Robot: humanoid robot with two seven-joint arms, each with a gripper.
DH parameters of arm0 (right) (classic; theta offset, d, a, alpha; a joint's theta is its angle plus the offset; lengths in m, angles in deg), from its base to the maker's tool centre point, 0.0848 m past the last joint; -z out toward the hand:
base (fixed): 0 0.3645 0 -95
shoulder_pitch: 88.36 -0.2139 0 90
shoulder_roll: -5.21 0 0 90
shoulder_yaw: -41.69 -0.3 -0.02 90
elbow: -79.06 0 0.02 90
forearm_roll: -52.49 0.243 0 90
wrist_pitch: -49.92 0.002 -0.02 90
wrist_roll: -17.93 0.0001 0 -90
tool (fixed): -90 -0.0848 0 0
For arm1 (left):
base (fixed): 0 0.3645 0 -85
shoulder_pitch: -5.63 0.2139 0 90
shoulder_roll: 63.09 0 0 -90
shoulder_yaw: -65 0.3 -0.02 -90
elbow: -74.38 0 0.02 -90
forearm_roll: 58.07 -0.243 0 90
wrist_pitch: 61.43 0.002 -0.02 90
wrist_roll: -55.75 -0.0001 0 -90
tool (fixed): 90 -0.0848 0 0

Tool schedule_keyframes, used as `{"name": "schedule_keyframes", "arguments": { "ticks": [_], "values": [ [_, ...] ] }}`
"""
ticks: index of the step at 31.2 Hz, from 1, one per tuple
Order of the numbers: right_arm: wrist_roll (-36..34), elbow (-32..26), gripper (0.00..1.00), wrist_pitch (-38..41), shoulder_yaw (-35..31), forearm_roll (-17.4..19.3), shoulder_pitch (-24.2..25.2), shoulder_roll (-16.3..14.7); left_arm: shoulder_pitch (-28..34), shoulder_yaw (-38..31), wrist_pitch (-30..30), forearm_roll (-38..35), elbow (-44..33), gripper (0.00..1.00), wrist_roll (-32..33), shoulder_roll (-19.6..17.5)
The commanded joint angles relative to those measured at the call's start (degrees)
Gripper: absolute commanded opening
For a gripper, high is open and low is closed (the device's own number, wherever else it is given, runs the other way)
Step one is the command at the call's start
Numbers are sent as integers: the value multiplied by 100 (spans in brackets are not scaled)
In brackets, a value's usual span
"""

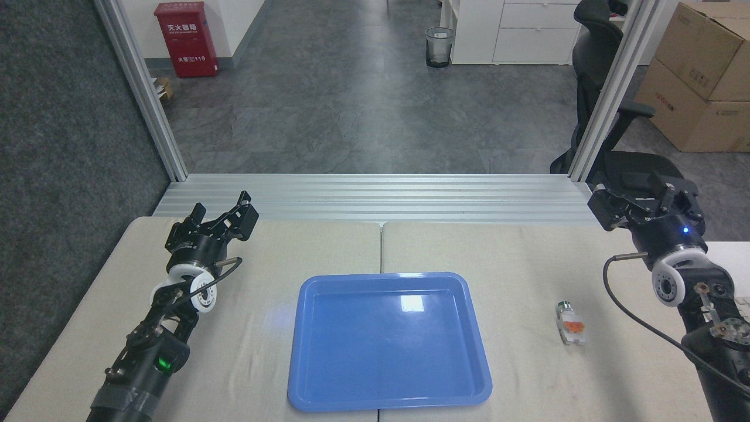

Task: Pick up switch part and place in tray
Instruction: 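Lower the open right gripper down onto the small switch part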

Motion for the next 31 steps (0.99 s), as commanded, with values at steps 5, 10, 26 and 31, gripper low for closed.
{"name": "schedule_keyframes", "arguments": {
  "ticks": [5,10,26,31],
  "values": [
    [2,-111,98,-7,107,11,70,140,0,0,0,0,6,100,-1,-1],
    [2,-172,98,20,177,11,236,219,0,0,0,0,6,100,-1,-1],
    [2,697,93,-129,309,-68,1423,878,0,0,0,0,6,100,-1,-1],
    [-16,926,93,-674,397,-68,1467,843,0,0,0,0,-2,100,-1,-1]
  ]
}}
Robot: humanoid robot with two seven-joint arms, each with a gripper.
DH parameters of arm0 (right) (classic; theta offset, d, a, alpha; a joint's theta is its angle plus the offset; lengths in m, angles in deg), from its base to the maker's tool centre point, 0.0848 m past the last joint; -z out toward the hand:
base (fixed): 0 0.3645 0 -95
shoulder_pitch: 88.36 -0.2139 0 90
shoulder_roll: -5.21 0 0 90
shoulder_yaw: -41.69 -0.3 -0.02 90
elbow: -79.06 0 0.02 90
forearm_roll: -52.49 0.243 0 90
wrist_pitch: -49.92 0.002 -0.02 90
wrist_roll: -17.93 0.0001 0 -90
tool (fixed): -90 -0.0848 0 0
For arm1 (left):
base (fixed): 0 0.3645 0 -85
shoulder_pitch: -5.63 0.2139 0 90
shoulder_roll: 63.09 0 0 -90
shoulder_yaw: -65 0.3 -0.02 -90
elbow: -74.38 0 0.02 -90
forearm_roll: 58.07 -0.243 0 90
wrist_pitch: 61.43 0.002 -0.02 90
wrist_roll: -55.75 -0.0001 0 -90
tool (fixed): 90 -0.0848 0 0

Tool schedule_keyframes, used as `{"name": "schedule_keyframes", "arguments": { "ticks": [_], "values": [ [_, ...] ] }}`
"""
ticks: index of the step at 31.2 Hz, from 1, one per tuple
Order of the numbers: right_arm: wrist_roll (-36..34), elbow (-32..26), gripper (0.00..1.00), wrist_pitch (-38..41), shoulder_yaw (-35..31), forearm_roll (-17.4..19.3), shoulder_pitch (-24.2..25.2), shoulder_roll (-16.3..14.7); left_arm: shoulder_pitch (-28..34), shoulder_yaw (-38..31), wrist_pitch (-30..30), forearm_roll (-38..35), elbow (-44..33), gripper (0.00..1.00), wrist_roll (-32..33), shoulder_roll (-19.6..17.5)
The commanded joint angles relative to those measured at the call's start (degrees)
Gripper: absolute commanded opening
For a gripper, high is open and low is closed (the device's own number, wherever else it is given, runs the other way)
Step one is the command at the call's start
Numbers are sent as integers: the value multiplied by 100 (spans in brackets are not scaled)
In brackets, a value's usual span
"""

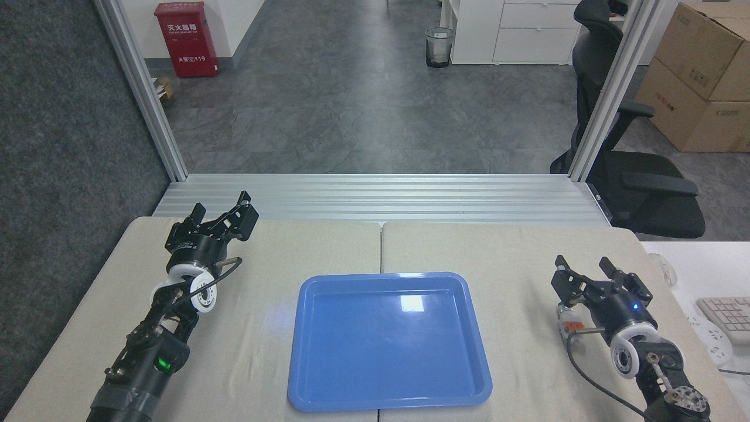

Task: Pick up switch part and place in tray
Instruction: 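Lower the open right gripper down onto the small switch part, then close the right gripper on the switch part and lift it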

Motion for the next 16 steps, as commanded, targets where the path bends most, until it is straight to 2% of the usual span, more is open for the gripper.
{"name": "schedule_keyframes", "arguments": {
  "ticks": [1,6,16],
  "values": [
    [-34,704,93,-330,178,-35,265,313,0,0,0,0,-4,100,-2,0],
    [-52,713,93,-330,266,-35,494,330,0,0,0,0,-4,100,-2,0],
    [-78,791,93,-505,767,-53,555,304,0,0,8,0,-4,100,-2,0]
  ]
}}
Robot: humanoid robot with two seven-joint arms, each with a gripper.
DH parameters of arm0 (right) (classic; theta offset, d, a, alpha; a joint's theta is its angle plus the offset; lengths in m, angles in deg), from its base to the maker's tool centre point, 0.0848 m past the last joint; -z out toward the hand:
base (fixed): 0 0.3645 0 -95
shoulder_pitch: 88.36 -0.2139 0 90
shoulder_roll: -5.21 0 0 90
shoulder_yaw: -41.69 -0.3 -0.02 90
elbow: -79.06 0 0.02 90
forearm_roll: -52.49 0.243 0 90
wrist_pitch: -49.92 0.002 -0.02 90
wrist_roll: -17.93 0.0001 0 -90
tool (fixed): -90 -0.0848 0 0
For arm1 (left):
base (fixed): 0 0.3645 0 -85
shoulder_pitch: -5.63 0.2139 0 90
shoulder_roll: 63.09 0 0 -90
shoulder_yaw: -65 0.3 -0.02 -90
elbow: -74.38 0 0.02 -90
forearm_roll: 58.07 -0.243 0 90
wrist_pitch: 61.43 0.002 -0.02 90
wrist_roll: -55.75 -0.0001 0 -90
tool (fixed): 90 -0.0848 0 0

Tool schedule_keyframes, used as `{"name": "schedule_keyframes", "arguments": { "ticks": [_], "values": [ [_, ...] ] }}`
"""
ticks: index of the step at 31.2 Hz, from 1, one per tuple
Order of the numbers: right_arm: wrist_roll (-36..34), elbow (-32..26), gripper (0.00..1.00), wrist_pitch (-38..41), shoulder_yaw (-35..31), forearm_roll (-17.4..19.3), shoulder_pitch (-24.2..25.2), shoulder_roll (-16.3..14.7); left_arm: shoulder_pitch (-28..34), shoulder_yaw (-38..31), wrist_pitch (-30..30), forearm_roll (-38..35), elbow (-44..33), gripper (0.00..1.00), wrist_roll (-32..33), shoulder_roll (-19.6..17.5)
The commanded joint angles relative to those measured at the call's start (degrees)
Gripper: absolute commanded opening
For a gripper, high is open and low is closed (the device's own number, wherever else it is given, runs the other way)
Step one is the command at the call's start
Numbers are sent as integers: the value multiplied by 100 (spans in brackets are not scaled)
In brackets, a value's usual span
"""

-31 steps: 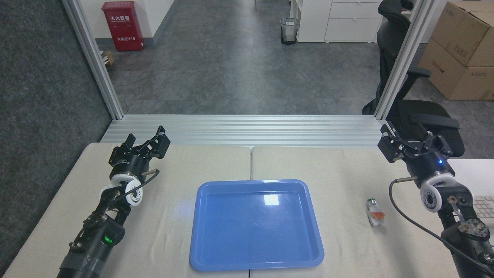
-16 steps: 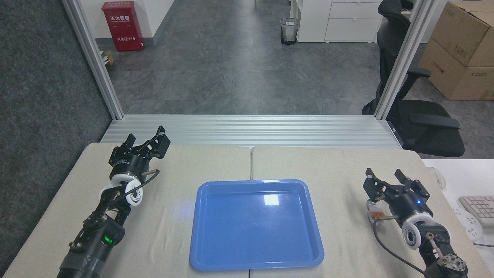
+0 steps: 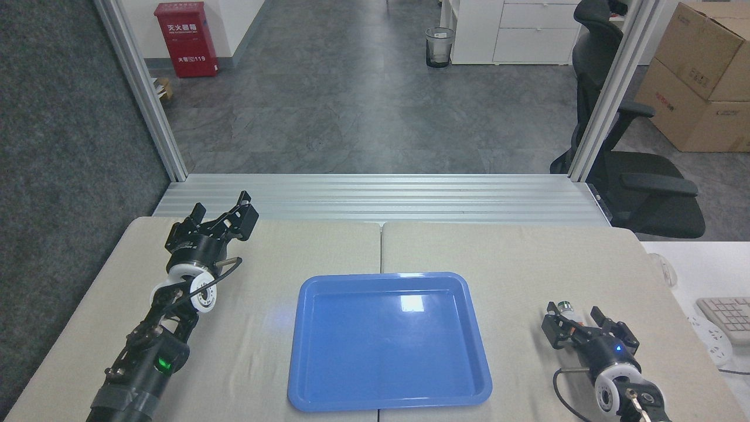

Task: Pick up switch part and place in tray
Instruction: 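Close the right gripper on the switch part and lift it, then carry the switch part with the right gripper over the blue tray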

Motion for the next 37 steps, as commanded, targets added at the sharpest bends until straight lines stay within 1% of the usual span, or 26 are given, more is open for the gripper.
{"name": "schedule_keyframes", "arguments": {
  "ticks": [1,3,4,6,7,9,12,15,18,23,25,27,30,31,33,35,37],
  "values": [
    [-9,373,89,-267,581,-21,124,85,0,0,8,0,-4,100,-2,0],
    [-18,382,80,-435,712,-21,124,50,0,0,-1,0,-4,100,-2,0],
    [-35,382,71,-462,748,-21,124,50,0,0,-1,0,-4,100,-2,0],
    [-70,382,35,-470,775,-21,124,41,0,0,-1,0,5,100,-2,0],
    [-71,382,21,-488,766,-21,107,49,0,0,-1,0,5,100,-2,0],
    [-79,374,0,-488,696,14,89,93,0,0,8,0,-4,100,-2,0],
    [-106,295,0,-593,512,76,71,146,0,0,-1,0,-4,100,-2,0],
    [-88,-30,0,-795,230,76,-34,251,0,0,-1,0,5,100,-2,0],
    [-53,-504,0,-822,107,84,-280,436,0,0,-1,0,5,100,-2,0],
    [-18,-1619,0,-787,221,50,-359,471,0,0,8,0,-4,100,-2,0],
    [0,-2155,0,-769,492,32,-342,471,0,0,-1,0,5,100,-2,0],
    [157,-2613,0,-769,1079,-3,-359,471,0,-9,-1,0,-4,100,-2,0],
    [237,-3132,0,-778,1801,-30,-342,471,0,0,-1,0,-4,100,-2,0],
    [237,-3246,0,-778,1977,-82,-333,471,0,0,-1,0,-4,100,-2,0],
    [246,-3414,0,-769,2372,-301,-307,480,0,0,-1,0,5,100,-2,0],
    [255,-3441,0,-769,2794,-495,-289,576,0,0,-1,0,5,100,-2,0],
    [290,-3441,0,-769,3085,-574,-254,717,0,0,-1,0,5,100,-2,0]
  ]
}}
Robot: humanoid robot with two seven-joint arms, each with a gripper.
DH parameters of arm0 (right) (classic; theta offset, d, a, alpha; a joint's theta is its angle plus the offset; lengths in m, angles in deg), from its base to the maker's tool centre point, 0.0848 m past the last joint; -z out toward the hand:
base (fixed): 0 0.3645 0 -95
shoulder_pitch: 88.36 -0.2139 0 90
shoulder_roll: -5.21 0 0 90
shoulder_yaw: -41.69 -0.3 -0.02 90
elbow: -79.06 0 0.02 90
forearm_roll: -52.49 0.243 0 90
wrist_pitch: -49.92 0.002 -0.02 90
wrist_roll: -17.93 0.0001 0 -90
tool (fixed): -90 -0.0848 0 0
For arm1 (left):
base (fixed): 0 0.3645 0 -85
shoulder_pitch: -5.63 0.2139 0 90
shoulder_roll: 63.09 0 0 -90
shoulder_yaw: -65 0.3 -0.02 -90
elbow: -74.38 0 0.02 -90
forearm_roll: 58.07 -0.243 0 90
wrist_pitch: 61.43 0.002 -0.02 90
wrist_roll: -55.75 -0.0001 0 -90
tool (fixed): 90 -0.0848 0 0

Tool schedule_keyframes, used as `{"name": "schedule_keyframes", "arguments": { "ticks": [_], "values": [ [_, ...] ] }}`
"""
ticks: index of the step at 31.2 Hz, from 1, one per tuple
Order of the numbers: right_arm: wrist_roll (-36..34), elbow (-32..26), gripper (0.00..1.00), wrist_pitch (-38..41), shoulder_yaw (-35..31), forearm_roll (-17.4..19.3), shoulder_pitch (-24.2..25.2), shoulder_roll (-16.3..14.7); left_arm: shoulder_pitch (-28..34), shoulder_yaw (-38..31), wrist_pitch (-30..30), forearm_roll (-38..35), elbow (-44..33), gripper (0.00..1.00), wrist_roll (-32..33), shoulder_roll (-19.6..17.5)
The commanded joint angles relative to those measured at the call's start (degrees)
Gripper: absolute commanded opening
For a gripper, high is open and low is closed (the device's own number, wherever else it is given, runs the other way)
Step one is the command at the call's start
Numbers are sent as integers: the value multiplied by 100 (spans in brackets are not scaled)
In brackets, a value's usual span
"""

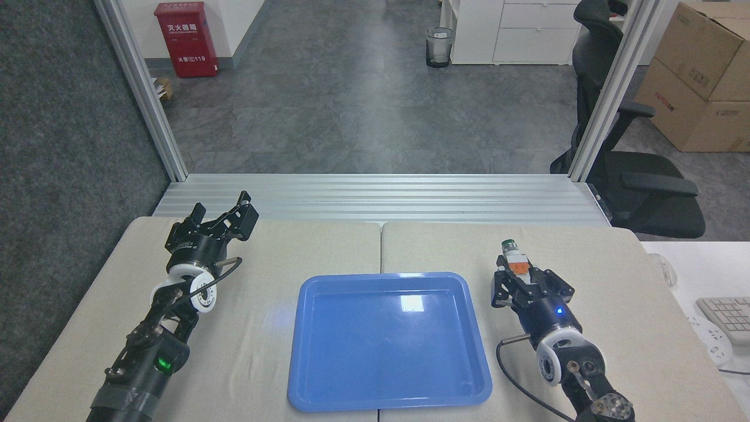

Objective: Pick up switch part and place in tray

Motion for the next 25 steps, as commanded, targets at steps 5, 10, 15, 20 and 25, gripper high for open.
{"name": "schedule_keyframes", "arguments": {
  "ticks": [5,10,15,20,25],
  "values": [
    [109,-1361,0,-19,2503,-854,326,644,0,0,-1,0,-4,100,-1,0],
    [450,-754,0,-62,2485,-1048,748,803,0,0,-1,0,-4,100,-1,0],
    [486,-262,0,-98,2266,-1066,880,777,0,0,-1,0,-4,100,-1,0],
    [495,-50,16,-106,2055,-1066,898,794,0,0,-1,0,5,100,-1,0],
    [495,99,65,-238,1800,-1066,837,794,0,0,-1,0,5,100,-1,0]
  ]
}}
